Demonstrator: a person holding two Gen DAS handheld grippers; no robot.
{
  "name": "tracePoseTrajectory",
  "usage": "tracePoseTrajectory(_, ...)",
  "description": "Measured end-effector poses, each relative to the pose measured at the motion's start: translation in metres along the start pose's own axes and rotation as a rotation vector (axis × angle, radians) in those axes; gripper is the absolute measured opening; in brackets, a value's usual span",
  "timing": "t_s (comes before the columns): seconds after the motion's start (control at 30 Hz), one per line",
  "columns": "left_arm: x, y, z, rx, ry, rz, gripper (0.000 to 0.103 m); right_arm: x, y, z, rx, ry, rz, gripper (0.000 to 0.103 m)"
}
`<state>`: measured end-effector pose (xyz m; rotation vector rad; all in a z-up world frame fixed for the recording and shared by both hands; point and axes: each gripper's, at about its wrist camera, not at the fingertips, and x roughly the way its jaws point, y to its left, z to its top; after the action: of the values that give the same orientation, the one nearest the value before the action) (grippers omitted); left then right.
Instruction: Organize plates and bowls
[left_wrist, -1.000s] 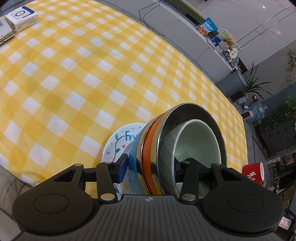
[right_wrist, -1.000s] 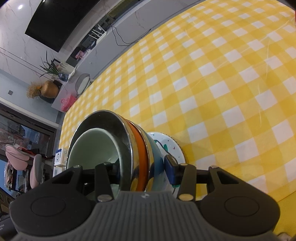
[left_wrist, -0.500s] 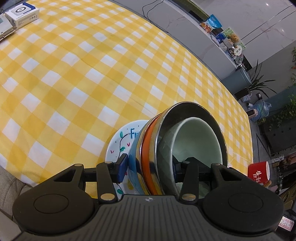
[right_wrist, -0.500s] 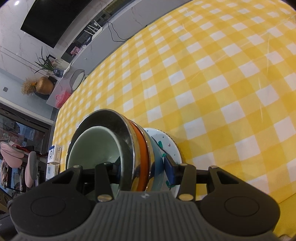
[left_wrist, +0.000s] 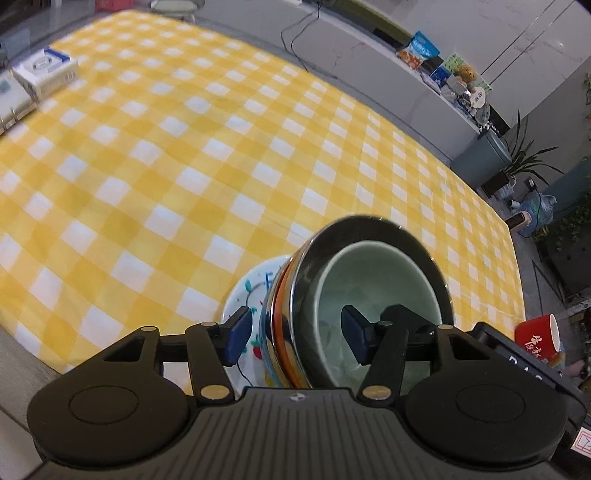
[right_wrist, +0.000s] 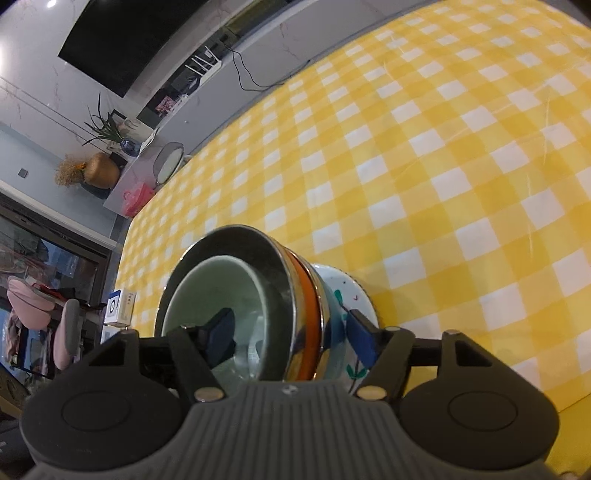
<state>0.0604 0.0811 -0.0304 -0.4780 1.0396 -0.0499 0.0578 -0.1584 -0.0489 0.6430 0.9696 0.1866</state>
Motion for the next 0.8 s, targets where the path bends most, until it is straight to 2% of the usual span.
tracePoseTrajectory(0.4, -0.049, -0.013, -0.004, 0.065, -0.113, 0.029, 0.068, -0.042, 0.010, -0.002, -0.083, -0.106, -0.008, 0.074)
tracePoseTrajectory(0.7, -0.102, -0.030, -0.031, 0.285, -0.328, 0.130, 0.068, -0.089, 0.027, -0.018, -0.304, -0.232, -0.047, 0.077)
tracePoseTrajectory(0.8, -0.115, -0.036, -0.044, 0.361, -0.387, 0.141, 0.068, -0.102, 0.031, -0.028, -0.391, -0.267, -0.066, 0.077)
